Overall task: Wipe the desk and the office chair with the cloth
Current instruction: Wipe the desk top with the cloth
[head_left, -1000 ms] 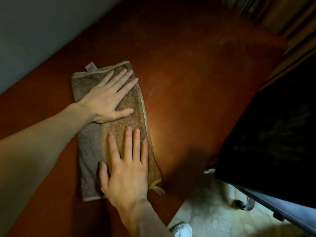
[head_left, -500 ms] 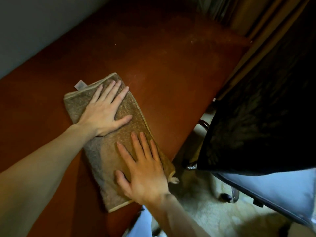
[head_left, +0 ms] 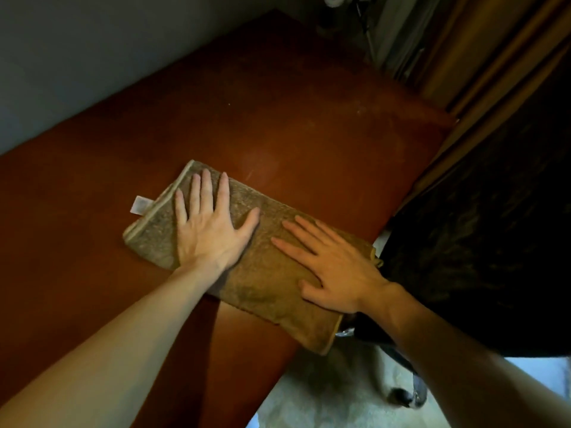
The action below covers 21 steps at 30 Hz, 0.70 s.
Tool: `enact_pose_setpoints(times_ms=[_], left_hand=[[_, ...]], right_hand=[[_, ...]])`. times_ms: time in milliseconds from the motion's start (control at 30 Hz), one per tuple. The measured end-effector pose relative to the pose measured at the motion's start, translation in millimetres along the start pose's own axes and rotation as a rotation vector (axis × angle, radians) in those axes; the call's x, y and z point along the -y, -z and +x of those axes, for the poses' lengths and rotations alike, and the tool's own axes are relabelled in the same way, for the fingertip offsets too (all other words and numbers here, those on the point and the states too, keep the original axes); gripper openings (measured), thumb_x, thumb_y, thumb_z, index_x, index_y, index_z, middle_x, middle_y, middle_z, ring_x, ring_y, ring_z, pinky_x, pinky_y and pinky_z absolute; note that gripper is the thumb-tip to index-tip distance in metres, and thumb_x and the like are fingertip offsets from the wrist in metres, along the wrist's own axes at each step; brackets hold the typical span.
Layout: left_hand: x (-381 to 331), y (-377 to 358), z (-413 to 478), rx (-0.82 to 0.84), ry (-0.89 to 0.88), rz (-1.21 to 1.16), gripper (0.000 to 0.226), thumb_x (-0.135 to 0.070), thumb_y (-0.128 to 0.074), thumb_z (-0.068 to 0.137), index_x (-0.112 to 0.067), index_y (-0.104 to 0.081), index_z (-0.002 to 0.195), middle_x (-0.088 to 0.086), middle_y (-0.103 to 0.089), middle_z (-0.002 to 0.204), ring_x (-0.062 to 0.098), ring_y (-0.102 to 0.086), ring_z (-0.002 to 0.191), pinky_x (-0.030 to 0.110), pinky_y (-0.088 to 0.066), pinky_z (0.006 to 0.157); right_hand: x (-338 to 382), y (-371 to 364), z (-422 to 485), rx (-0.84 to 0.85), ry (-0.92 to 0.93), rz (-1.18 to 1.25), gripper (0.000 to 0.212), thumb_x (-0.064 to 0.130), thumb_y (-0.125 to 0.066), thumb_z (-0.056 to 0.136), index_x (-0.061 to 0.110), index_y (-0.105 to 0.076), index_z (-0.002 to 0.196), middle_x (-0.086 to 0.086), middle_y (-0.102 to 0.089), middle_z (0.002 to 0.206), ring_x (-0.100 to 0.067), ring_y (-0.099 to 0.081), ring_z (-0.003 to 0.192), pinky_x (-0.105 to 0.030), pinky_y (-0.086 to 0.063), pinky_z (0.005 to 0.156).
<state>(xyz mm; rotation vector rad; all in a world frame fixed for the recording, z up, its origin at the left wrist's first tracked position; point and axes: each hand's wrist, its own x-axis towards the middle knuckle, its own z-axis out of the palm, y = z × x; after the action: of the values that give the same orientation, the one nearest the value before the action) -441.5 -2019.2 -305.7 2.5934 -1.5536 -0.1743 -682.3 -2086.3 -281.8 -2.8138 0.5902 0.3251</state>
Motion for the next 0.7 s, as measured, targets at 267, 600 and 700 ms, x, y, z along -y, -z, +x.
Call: enact_pose_setpoints(times_ms=[267,600,700], left_hand=[[69.7,28.7,39.6,0.005,-0.813,0.265,0.086,-0.076,-0.015,0.1,-0.021,-0.014,0.167,0.014,-0.004,0.173,0.028,-0.002,0.161,0.055,0.002,0.128],[89.6,20.8,56.2,0.087,-0.729,0.123,0.081,-0.077,-0.024,0.098,-0.037,-0.004,0.166,0.002,0.001,0.175,0.02,0.002,0.161,0.048,-0.004,0.129],[84.2,19.2,51.4,0.074,-0.656,0.087,0.08,-0.075,-0.027,0.098,-0.037,-0.006,0.166,0.003,-0.002,0.175,0.02,0.002,0.161,0.05,-0.008,0.13]], right_hand=[[119.3,-14.9,0.9,-0.146,-0.916,0.467,0.09,0.063,-0.009,0.091,0.012,0.022,0.159,-0.013,0.02,0.171,-0.025,0.026,0.157,-0.04,0.017,0.127],[79.8,-10.5,78.8,-0.399,-1.043,0.092,0.081,0.053,-0.035,0.1,-0.005,-0.036,0.157,-0.035,-0.03,0.161,-0.048,-0.025,0.154,-0.062,-0.023,0.123],[60.1,-7.7,84.4,-0.409,-0.975,0.077,0.083,0.054,-0.034,0.099,-0.004,-0.033,0.158,-0.034,-0.029,0.162,-0.047,-0.024,0.154,-0.062,-0.021,0.124]])
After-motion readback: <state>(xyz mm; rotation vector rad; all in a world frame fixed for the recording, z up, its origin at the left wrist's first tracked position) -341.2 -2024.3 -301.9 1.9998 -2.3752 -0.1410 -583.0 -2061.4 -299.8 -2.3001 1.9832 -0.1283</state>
